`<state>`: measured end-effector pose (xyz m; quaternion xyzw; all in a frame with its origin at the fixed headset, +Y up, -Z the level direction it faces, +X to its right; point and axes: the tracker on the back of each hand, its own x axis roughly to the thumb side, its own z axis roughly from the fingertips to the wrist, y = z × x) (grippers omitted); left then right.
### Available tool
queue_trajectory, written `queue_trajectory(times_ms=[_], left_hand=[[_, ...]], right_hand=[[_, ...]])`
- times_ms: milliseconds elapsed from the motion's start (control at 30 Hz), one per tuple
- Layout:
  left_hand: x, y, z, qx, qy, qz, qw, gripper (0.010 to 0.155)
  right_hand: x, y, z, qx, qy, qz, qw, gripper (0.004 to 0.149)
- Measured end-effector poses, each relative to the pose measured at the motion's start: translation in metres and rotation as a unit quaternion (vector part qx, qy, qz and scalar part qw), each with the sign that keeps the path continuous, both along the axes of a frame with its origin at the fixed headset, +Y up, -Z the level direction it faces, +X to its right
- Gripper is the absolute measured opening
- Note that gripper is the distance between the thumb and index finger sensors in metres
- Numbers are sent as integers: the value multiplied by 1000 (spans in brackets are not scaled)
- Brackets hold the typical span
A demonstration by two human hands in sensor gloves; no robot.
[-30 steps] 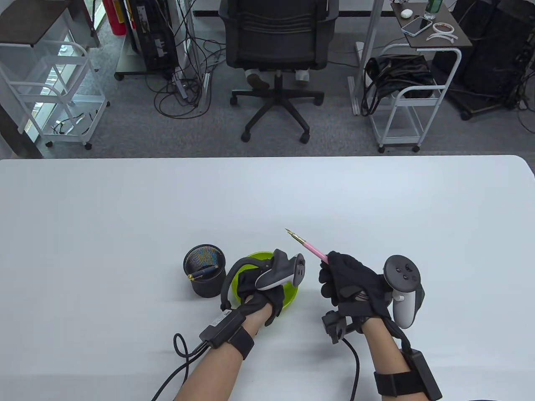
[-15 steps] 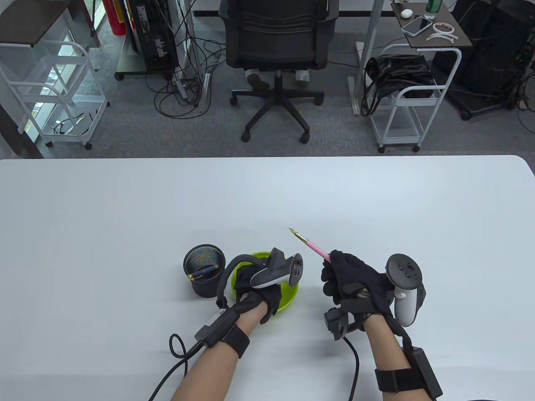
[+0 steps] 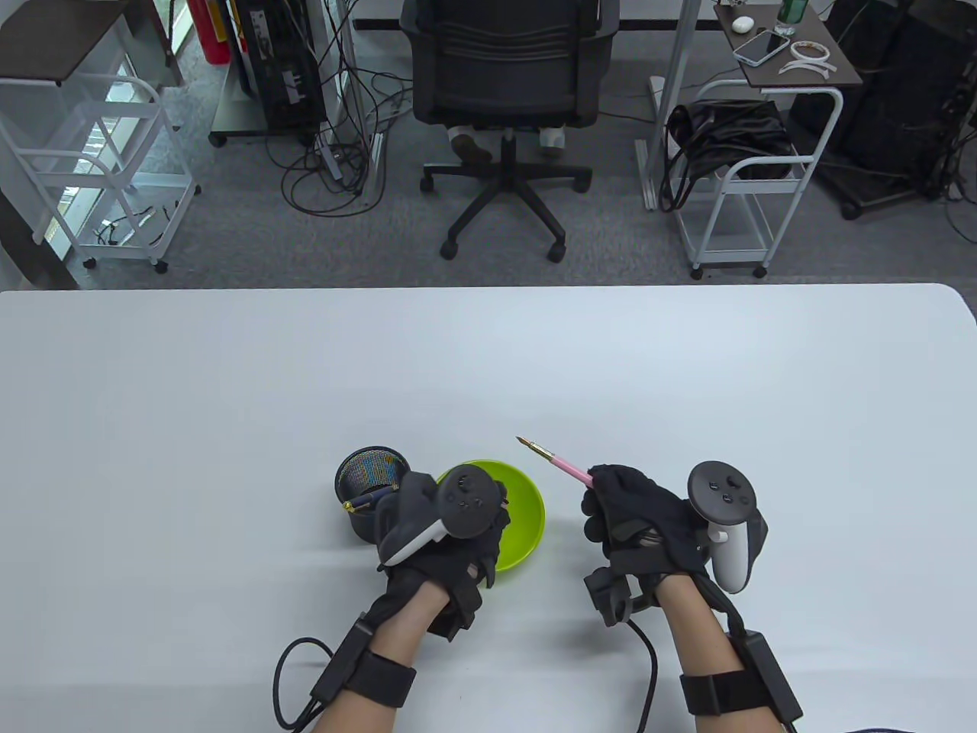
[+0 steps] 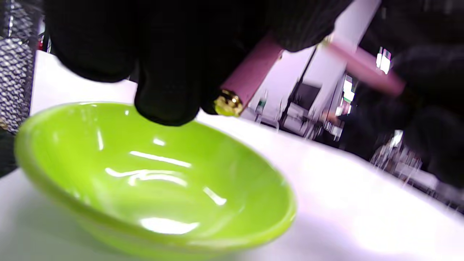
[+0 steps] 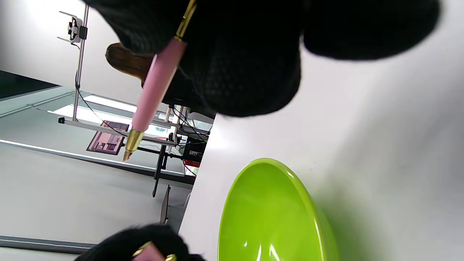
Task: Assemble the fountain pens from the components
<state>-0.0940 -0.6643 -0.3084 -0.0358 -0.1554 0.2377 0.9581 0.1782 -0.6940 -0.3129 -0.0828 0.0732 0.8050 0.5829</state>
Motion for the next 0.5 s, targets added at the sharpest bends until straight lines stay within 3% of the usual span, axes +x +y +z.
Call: queue_trajectory(times_ms=[167, 300, 500], left_hand=[[-30, 2, 2, 16, 2, 114, 993, 50], [-42, -1, 3, 25, -3, 161, 987, 51], [-59, -14, -3, -11, 17, 268, 963, 49]], right_hand=[[-4, 2, 2, 13, 8, 16, 1000, 46], [-8, 3, 3, 43, 31, -6, 999, 46], [-16, 13, 8, 98, 64, -39, 992, 44]])
